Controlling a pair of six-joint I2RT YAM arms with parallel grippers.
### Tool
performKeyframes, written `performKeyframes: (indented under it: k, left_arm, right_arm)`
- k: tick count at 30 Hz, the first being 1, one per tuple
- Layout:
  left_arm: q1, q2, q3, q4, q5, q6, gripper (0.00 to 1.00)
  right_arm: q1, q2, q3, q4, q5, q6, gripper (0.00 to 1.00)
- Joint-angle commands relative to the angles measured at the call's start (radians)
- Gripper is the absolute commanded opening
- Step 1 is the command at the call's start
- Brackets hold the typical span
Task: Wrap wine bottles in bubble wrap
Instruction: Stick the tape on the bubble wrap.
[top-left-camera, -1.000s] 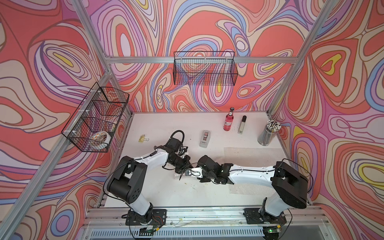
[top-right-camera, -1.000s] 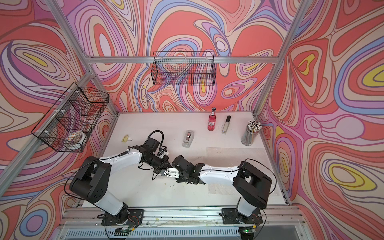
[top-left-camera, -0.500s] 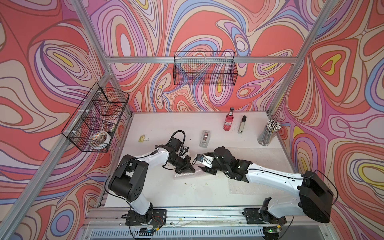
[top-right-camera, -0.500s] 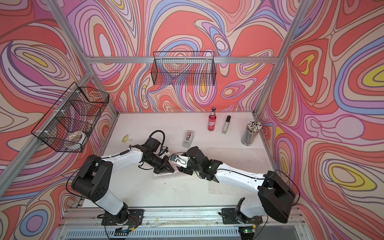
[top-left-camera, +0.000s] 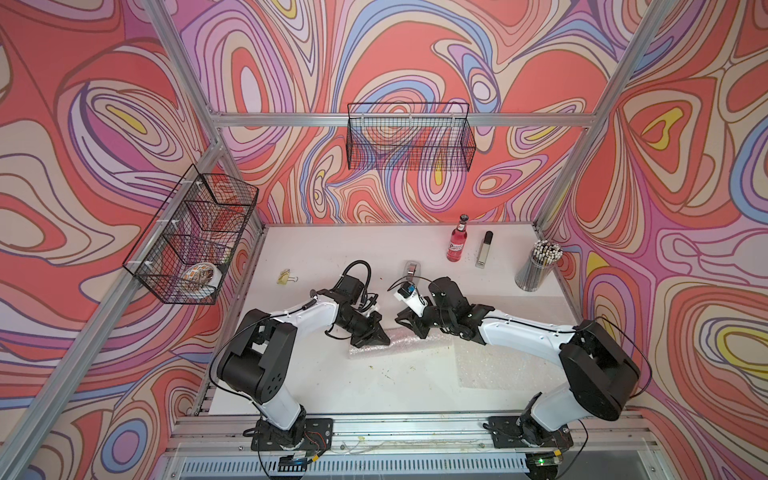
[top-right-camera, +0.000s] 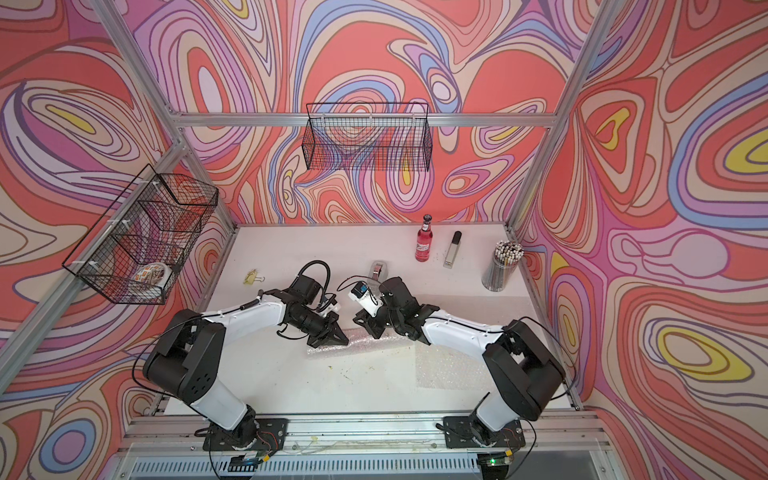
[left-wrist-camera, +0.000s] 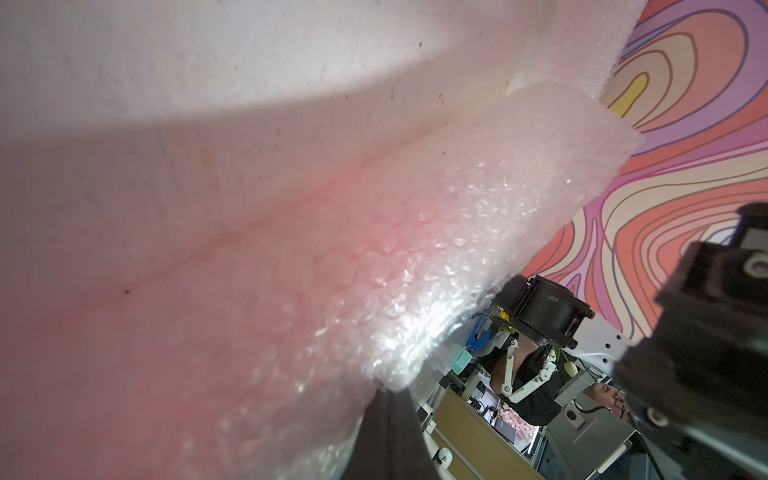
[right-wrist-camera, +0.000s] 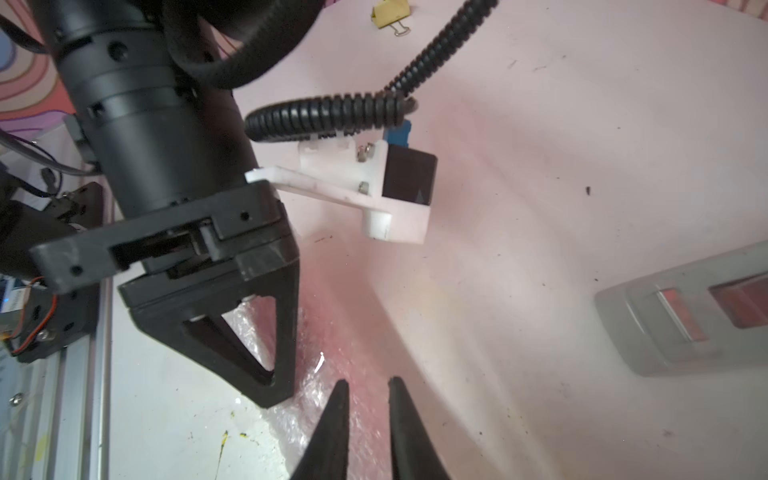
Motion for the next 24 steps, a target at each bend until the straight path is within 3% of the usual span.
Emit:
performKeyframes:
  k: [1,8,24]
  left_arm:
    - [-0.003,0.046,-0.022,-0.03,-0.13,0.007,0.0]
    - [-0.004,0.042,-0.026,-0.03,-0.137,0.005,0.0]
    - [-0.003,0.045,-0.032,-0.019,-0.115,-0.007,0.0]
  right_arm:
    - [0.001,0.044,0.022,0.026,-0.152,0.081,0.14]
    - [0.001,0.15,0.09,-0.016,-0.189,0.094,0.07]
    - [0.004,0.251,0.106,-0.107,-0.171,0.037,0.03]
